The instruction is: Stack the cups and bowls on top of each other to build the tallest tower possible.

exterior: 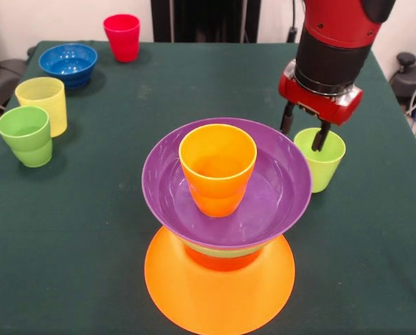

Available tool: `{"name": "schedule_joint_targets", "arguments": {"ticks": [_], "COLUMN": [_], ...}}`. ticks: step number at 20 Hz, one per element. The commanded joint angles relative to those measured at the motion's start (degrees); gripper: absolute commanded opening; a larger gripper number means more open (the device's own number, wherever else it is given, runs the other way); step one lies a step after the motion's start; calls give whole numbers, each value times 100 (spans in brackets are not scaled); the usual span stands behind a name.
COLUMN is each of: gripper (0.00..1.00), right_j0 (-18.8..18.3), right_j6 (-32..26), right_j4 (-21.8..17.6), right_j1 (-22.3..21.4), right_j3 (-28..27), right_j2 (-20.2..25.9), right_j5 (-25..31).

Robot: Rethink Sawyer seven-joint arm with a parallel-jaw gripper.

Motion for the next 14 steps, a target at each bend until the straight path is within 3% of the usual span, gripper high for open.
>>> {"name": "schedule_joint_targets", "arguments": {"ticks": [1,14], "gripper": [100,100], "right_j0": [40,-65], "right_j6": [978,751], "right_j4": [135,139], "right_j1": [125,143], "right_j3": [685,1162], "right_j2": [414,581], "right_j5": [-529,-935]}}
